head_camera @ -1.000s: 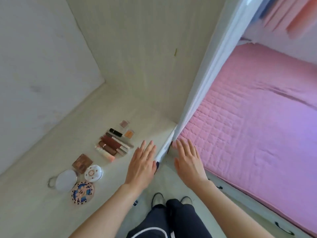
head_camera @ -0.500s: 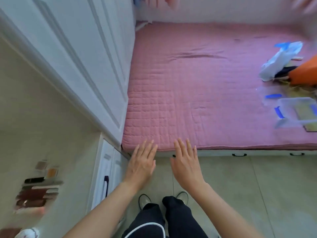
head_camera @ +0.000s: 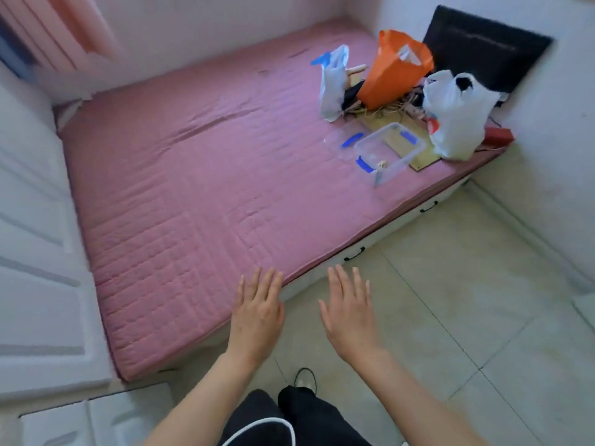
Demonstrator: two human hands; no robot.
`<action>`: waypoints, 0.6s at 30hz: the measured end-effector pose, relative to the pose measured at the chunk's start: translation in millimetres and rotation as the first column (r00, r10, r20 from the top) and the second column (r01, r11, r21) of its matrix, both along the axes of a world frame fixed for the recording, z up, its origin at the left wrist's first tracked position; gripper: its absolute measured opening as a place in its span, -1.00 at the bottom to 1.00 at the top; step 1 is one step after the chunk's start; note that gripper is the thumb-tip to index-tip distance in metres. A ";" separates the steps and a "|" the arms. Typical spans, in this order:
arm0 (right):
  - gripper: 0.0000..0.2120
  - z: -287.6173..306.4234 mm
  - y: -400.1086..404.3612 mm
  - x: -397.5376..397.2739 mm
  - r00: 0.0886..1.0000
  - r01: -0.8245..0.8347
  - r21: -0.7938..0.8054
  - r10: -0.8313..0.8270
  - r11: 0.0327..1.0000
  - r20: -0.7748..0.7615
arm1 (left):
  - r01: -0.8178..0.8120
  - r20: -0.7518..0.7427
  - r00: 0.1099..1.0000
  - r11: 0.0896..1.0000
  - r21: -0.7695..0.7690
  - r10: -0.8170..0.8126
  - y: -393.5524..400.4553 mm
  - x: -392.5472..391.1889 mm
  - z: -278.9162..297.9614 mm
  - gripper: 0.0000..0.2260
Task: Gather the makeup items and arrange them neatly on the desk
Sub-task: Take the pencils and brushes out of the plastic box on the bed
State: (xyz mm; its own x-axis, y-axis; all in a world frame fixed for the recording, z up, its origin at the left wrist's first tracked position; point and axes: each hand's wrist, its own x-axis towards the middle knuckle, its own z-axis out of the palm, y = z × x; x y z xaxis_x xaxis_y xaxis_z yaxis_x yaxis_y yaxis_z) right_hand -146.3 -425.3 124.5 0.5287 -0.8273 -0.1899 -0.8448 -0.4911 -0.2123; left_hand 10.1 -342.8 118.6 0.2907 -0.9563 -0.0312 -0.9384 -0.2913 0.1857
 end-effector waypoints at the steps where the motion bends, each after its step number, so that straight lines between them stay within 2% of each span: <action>1: -0.41 0.3 -11.5 -12.0 0.999 0.045 0.002 -0.045 0.999 0.006 | 0.040 0.005 0.999 0.999 0.004 -0.040 -17.0 -8.7 2.1 -0.49; 9: -0.40 5.0 -80.2 -95.2 0.933 0.357 0.025 -0.358 0.934 0.047 | 0.382 0.002 0.924 0.924 -0.017 -0.382 -144.4 -80.6 18.6 -0.50; 14: -0.37 4.1 -113.6 -139.4 0.870 0.492 0.043 -0.493 0.870 0.017 | 0.517 -0.030 0.856 0.855 0.033 -0.517 -213.5 -120.7 21.9 -0.48; 18: -0.36 5.1 -150.6 -168.1 0.803 0.595 0.035 -0.596 0.803 0.011 | 0.603 -0.082 0.794 0.798 -0.014 -0.602 -268.5 -149.0 21.3 -0.50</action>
State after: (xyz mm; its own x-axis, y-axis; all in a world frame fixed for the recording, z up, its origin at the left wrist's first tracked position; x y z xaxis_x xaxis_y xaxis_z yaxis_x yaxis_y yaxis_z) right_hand -314.4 -575.9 129.6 -0.0619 -0.9751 -0.2128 -0.9643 0.1134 -0.2391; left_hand -139.0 -611.3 139.9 -0.3482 -0.9365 -0.0419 -0.9072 0.3254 0.2665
